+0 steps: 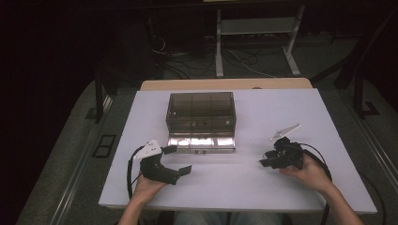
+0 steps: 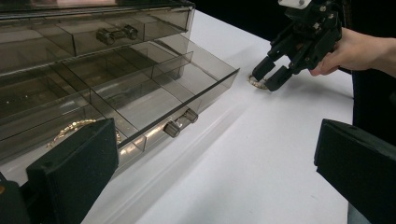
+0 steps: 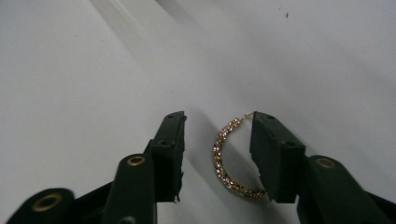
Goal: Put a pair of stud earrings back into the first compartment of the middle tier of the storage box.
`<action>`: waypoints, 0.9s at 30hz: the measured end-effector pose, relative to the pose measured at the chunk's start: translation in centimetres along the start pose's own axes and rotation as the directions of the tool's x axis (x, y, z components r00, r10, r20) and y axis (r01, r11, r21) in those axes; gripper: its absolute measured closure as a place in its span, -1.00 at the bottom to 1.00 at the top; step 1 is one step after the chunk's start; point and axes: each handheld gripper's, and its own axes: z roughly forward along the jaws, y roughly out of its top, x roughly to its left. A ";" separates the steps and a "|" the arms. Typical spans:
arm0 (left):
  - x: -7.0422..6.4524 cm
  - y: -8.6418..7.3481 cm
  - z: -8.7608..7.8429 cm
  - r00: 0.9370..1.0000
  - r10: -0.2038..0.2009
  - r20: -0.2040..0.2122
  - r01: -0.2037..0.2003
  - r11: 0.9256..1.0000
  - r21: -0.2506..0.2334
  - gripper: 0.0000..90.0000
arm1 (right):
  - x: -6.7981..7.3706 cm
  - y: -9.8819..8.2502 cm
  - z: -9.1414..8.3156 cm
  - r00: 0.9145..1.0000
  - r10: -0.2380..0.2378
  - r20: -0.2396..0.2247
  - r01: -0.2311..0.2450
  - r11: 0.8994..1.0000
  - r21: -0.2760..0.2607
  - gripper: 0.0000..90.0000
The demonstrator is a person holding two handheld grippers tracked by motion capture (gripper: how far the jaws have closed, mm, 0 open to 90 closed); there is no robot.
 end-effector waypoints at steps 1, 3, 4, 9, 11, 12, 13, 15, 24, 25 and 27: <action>0.0 0.0 0.0 1.000 0.000 0.000 0.000 1.000 0.000 -1.00 | 0.0 -0.1 0.0 1.000 0.001 -0.001 -0.001 1.000 0.002 0.30; 0.0 0.0 0.0 1.000 0.000 0.000 0.000 1.000 -0.001 -1.00 | 0.0 -0.1 0.0 1.000 -0.005 0.001 0.005 1.000 0.004 0.38; 0.0 0.0 0.0 1.000 -0.001 0.000 0.001 1.000 -0.002 -1.00 | 0.1 -0.2 0.0 1.000 -0.004 0.001 0.004 1.000 0.008 0.43; 0.0 0.0 0.0 1.000 0.003 -0.001 -0.003 1.000 0.000 -1.00 | 0.3 -0.3 0.0 1.000 -0.011 0.011 0.011 1.000 0.014 0.57; 0.0 0.0 0.0 1.000 0.001 -0.001 -0.001 1.000 0.000 -1.00 | 0.4 -0.3 0.0 1.000 -0.018 0.020 0.017 1.000 0.016 0.62; 0.0 0.0 0.0 1.000 0.002 -0.001 -0.002 1.000 0.000 -1.00 | 0.4 -0.3 0.0 0.999 -0.024 0.024 0.024 1.000 0.016 0.65; 0.0 0.0 0.0 1.000 0.003 -0.002 -0.003 1.000 -0.001 -1.00 | 0.4 -0.3 0.0 0.999 -0.028 0.028 0.028 0.999 0.016 0.67; 0.0 0.0 0.0 1.000 0.002 -0.001 -0.002 1.000 -0.002 -1.00 | 0.6 -0.3 0.0 0.999 -0.036 0.041 0.035 0.999 0.019 0.70; 0.0 0.0 0.0 1.000 0.003 -0.002 -0.003 1.000 -0.004 -1.00 | 0.5 -0.2 0.1 0.998 -0.024 0.050 0.023 0.999 0.029 0.89; 0.0 0.0 0.0 1.000 0.003 -0.002 -0.003 1.000 -0.004 -1.00 | 0.5 -0.2 0.0 0.999 -0.018 0.050 0.016 0.999 0.030 0.89; 0.0 0.0 0.0 1.000 0.003 -0.003 -0.003 1.000 -0.002 -1.00 | 0.4 -0.2 0.0 0.999 -0.006 0.044 0.005 1.000 0.027 0.89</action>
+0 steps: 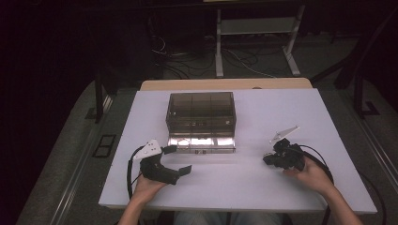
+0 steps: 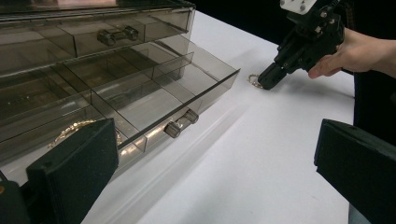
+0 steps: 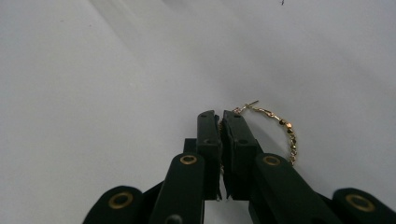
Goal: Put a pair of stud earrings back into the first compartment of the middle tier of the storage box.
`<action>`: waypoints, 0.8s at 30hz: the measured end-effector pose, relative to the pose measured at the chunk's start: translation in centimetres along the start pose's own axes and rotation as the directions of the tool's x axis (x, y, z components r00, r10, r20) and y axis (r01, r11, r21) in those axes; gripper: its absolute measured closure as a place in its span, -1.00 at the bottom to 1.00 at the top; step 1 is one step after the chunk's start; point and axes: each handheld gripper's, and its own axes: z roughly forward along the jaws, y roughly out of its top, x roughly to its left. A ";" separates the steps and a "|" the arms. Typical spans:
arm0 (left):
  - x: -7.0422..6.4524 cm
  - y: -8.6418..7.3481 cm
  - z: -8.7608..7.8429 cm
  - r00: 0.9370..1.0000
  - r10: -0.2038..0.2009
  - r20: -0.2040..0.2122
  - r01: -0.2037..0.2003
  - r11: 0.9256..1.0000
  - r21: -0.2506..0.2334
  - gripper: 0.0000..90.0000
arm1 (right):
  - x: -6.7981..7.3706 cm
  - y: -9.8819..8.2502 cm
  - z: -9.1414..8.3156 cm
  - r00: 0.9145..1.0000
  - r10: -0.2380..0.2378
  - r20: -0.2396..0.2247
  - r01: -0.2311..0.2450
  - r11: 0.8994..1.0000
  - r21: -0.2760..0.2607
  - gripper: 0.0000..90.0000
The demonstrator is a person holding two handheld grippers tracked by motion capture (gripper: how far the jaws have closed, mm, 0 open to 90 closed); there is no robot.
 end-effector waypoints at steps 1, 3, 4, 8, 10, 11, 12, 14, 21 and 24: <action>0.0 0.0 0.0 1.000 0.002 0.000 -0.002 1.000 0.002 -1.00 | -0.1 0.0 0.0 1.000 0.006 -0.008 -0.006 1.000 0.001 0.89; 0.0 0.0 0.0 1.000 0.002 0.002 -0.002 1.000 0.004 -1.00 | -0.4 0.0 -0.1 0.999 0.024 -0.027 -0.024 1.000 -0.001 0.89; 0.0 0.0 0.0 1.000 0.000 0.002 0.000 1.000 0.005 -1.00 | -0.5 0.0 -0.2 0.999 0.034 -0.037 -0.034 0.999 -0.002 0.89; 0.0 0.0 0.0 1.000 0.001 0.001 -0.001 1.000 0.003 -1.00 | -0.8 -0.1 -0.7 0.997 0.057 -0.055 -0.058 0.998 -0.024 0.89; 0.0 0.0 0.0 1.000 0.001 0.001 -0.001 1.000 0.003 -1.00 | -0.9 0.0 -1.0 0.996 0.059 -0.066 -0.062 0.997 -0.035 0.89; 0.0 0.0 0.0 1.000 0.000 0.001 0.000 1.000 0.004 -1.00 | -0.9 0.0 -1.1 0.996 0.056 -0.073 -0.059 0.997 -0.041 0.89; 0.0 0.0 0.1 1.000 0.000 0.001 0.000 1.000 0.004 -1.00 | -0.8 0.1 -1.3 0.996 0.056 -0.074 -0.059 0.997 -0.042 0.89; 0.0 0.0 0.1 1.000 0.000 0.001 0.000 1.000 0.005 -1.00 | -0.8 0.3 -1.5 0.994 0.063 -0.091 -0.068 0.996 -0.054 0.89; 0.0 0.0 0.0 1.000 0.000 0.000 0.000 1.000 0.003 -1.00 | -0.2 1.4 -2.5 0.991 0.042 -0.128 -0.051 0.996 -0.069 0.89; 0.0 0.0 0.1 1.000 0.000 0.000 0.000 1.000 0.006 -1.00 | 0.3 2.0 -2.6 0.990 0.024 -0.139 -0.034 0.997 -0.070 0.89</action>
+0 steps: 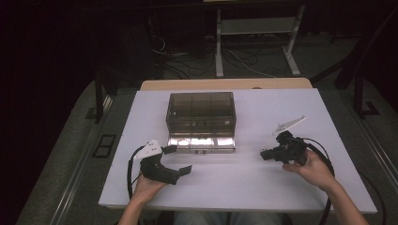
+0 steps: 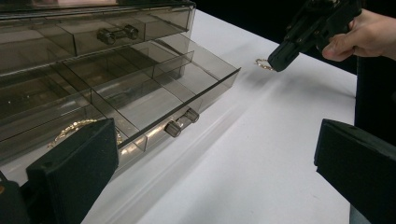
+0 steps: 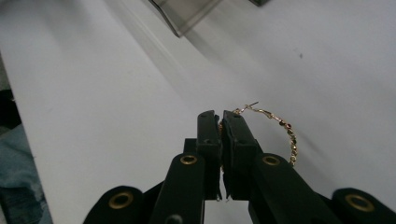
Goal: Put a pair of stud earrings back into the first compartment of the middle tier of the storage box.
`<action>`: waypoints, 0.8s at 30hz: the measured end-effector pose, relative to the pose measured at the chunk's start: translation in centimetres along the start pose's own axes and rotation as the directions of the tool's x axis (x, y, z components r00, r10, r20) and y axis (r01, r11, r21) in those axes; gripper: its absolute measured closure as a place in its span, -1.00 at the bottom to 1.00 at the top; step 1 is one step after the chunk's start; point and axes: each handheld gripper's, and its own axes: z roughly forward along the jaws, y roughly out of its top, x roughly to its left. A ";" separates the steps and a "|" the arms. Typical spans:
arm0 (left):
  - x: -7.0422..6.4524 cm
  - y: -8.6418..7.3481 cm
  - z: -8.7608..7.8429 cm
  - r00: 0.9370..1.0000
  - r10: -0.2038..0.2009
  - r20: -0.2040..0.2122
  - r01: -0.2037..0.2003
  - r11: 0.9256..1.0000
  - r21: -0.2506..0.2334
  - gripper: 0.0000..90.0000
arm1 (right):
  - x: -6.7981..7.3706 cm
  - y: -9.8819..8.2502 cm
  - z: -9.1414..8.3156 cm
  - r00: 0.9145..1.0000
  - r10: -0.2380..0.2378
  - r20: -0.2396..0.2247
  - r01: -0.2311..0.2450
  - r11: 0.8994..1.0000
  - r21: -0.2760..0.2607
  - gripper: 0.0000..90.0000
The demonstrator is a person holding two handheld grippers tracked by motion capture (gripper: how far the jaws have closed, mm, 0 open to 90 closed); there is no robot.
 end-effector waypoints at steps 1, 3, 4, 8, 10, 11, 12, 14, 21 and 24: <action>0.0 0.0 0.0 1.000 -0.001 0.001 0.001 1.000 -0.001 -1.00 | 0.2 0.2 0.0 1.000 -0.008 -0.001 0.008 1.000 -0.005 0.89; 0.0 0.0 0.0 1.000 0.001 0.002 -0.001 1.000 -0.001 -1.00 | 0.6 0.7 -0.1 1.000 -0.019 -0.011 0.019 1.000 -0.013 0.89; 0.0 0.0 0.0 1.000 0.001 0.002 -0.001 1.000 -0.002 -1.00 | 0.7 0.9 -0.1 1.000 -0.022 -0.014 0.022 1.000 -0.013 0.89; 0.0 0.0 0.0 1.000 -0.001 0.000 0.001 1.000 -0.004 -1.00 | 1.2 1.8 -0.3 0.999 -0.042 -0.022 0.041 0.999 -0.021 0.89; 0.0 0.0 0.0 1.000 0.000 0.001 0.000 1.000 -0.004 -1.00 | 1.4 2.3 -0.4 0.998 -0.046 -0.032 0.046 0.999 -0.029 0.89; 0.0 0.0 0.0 1.000 0.001 0.001 -0.001 1.000 -0.002 -1.00 | 1.5 2.5 -0.4 0.998 -0.053 -0.035 0.052 0.998 -0.031 0.89; 0.0 0.0 0.0 1.000 0.001 0.001 -0.001 1.000 -0.002 -1.00 | 1.6 2.7 -0.4 0.998 -0.057 -0.034 0.056 0.998 -0.029 0.89; 0.0 0.0 0.0 1.000 0.001 0.001 -0.001 1.000 -0.005 -1.00 | 1.9 3.2 -0.5 0.997 -0.070 -0.036 0.069 0.997 -0.026 0.89; 0.0 0.0 -0.1 1.000 -0.003 0.001 0.003 1.000 -0.007 -1.00 | 2.6 4.8 -0.9 0.993 -0.106 -0.043 0.104 0.994 -0.041 0.89; 0.0 0.0 -0.1 1.000 -0.003 0.001 0.003 1.000 -0.007 -1.00 | 3.0 5.4 -0.9 0.991 -0.122 -0.048 0.120 0.992 -0.045 0.89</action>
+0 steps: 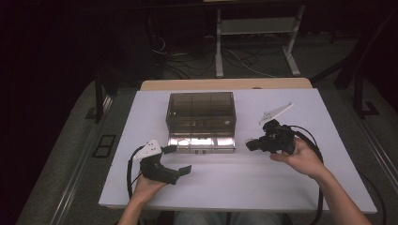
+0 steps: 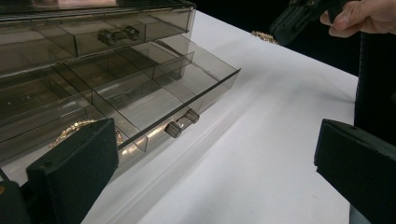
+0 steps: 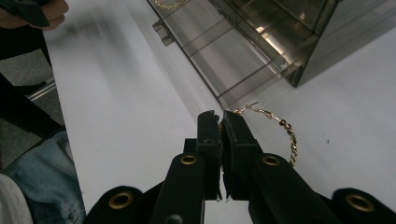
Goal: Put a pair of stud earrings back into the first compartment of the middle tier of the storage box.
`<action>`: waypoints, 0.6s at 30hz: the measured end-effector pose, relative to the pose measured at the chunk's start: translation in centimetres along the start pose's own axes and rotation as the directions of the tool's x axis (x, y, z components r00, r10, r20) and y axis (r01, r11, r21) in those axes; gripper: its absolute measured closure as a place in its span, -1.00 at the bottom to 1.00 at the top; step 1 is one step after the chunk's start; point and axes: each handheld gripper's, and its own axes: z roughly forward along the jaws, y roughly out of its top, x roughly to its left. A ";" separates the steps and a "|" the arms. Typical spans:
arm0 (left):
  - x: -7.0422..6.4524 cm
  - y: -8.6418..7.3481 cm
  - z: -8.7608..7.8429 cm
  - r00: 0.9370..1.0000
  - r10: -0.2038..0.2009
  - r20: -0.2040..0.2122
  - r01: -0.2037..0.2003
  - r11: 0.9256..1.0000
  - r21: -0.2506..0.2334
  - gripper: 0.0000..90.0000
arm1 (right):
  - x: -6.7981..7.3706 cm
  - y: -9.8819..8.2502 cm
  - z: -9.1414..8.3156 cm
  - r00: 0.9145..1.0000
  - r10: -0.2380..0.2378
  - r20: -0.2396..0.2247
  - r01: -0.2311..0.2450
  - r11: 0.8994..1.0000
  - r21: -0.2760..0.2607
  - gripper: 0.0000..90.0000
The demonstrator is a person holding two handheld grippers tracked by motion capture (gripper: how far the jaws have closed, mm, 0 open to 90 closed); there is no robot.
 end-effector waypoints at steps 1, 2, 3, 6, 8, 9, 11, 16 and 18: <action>0.0 0.0 0.0 1.000 -0.001 0.000 0.001 1.000 0.000 -1.00 | 0.1 0.2 0.0 1.000 -0.003 0.001 0.003 1.000 0.002 0.89; 0.0 0.0 0.0 1.000 -0.001 0.000 0.001 1.000 -0.001 -1.00 | 0.2 0.4 0.0 1.000 -0.008 0.000 0.008 1.000 0.002 0.89; 0.0 0.0 0.0 1.000 -0.001 0.000 0.001 1.000 -0.001 -1.00 | 0.3 0.6 0.0 1.000 -0.012 -0.002 0.012 1.000 0.001 0.89; 0.0 0.0 0.0 1.000 0.004 0.000 -0.004 1.000 0.000 -1.00 | 0.6 1.2 0.1 1.000 -0.024 -0.006 0.024 1.000 0.002 0.89; 0.0 0.0 0.0 1.000 0.004 0.001 -0.004 1.000 0.001 -1.00 | 0.9 1.7 0.2 0.999 -0.032 -0.013 0.032 0.999 0.000 0.89; 0.0 0.0 0.0 1.000 0.003 0.001 -0.003 1.000 -0.001 -1.00 | 1.1 1.9 0.3 0.999 -0.036 -0.012 0.036 0.999 -0.002 0.89; 0.0 0.0 0.0 1.000 0.004 0.001 -0.004 1.000 -0.002 -1.00 | 1.3 2.3 0.4 0.999 -0.044 -0.019 0.044 0.999 -0.003 0.89; 0.0 0.0 -0.1 1.000 0.004 0.000 -0.004 1.000 -0.004 -1.00 | 1.6 3.4 0.6 0.997 -0.063 -0.035 0.062 0.998 -0.011 0.89; 0.0 0.0 -0.1 1.000 0.002 -0.001 -0.002 1.000 -0.006 -1.00 | 1.6 3.7 0.8 0.998 -0.058 -0.038 0.058 0.998 -0.012 0.89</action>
